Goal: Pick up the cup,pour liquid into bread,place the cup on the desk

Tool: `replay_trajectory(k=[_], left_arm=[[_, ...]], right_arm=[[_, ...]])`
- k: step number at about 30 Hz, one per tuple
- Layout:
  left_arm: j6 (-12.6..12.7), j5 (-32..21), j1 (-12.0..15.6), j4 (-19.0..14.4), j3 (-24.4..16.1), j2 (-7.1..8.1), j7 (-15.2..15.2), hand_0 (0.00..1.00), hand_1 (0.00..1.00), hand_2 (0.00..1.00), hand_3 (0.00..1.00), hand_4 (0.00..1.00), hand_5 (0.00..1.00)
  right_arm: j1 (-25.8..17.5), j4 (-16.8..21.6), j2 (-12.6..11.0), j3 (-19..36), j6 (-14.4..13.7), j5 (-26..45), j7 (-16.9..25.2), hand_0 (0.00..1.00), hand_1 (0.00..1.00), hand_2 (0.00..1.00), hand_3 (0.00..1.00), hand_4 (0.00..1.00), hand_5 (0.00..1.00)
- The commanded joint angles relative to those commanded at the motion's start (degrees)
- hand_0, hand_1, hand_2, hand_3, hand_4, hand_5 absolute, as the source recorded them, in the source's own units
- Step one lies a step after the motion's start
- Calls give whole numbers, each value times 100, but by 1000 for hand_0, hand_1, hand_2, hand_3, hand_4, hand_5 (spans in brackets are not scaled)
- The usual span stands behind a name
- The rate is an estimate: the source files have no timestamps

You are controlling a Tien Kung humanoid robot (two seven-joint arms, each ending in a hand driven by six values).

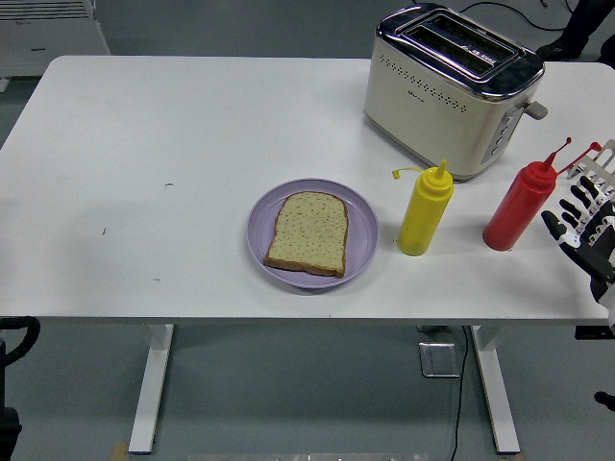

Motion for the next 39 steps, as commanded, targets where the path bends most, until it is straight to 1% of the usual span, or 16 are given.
replay_trajectory(k=[4, 15, 17, 24, 25, 30, 31, 36, 37, 39], left_arm=[[2, -2, 3, 0, -8, 0, -3, 761, 792, 795, 681, 644, 998], [5, -9, -1, 2, -17, -5, -7, 761, 789, 795, 681, 645, 998], [5, -9, -1, 2, -18, -6, -8, 761, 789, 795, 681, 645, 998], [16, -14, 3, 6, -31, -15, -15, 761, 788, 795, 680, 644, 998], [16, -14, 1, 8, -29, -15, -14, 761, 787, 795, 680, 646, 998], [20, -16, -3, 9, -37, -18, -17, 761, 787, 795, 680, 646, 998], [20, -17, -4, 9, -38, -18, -17, 761, 786, 793, 680, 643, 998], [25, -19, -2, 11, -46, -21, -20, 761, 786, 793, 680, 643, 998], [25, -19, -1, 10, -48, -21, -21, 760, 786, 793, 680, 642, 998], [28, -20, -1, 11, -50, -22, -23, 760, 786, 793, 680, 642, 998]], right_arm=[[92, -68, 37, -80, -31, 3, -7, 962, 902, 966, 998, 904, 333], [551, -356, 140, -401, -59, -26, -11, 951, 895, 954, 998, 902, 329], [564, -366, 143, -413, -61, -29, -13, 951, 895, 954, 998, 902, 329], [842, -602, 244, -584, -153, 55, 36, 950, 889, 949, 998, 902, 327], [897, -653, 264, -596, -165, 87, 58, 927, 871, 928, 968, 902, 325], [1074, -794, 303, -708, -183, 125, 77, 927, 871, 928, 968, 902, 325], [1106, -824, 313, -737, -196, 136, 80, 868, 813, 843, 926, 900, 325], [1257, -984, 388, -864, -282, 182, 87, 868, 813, 843, 926, 900, 325], [1286, -1012, 403, -894, -319, 187, 89, 777, 712, 703, 822, 895, 320], [1340, -1068, 435, -947, -440, 235, 103, 777, 712, 703, 822, 895, 320]])
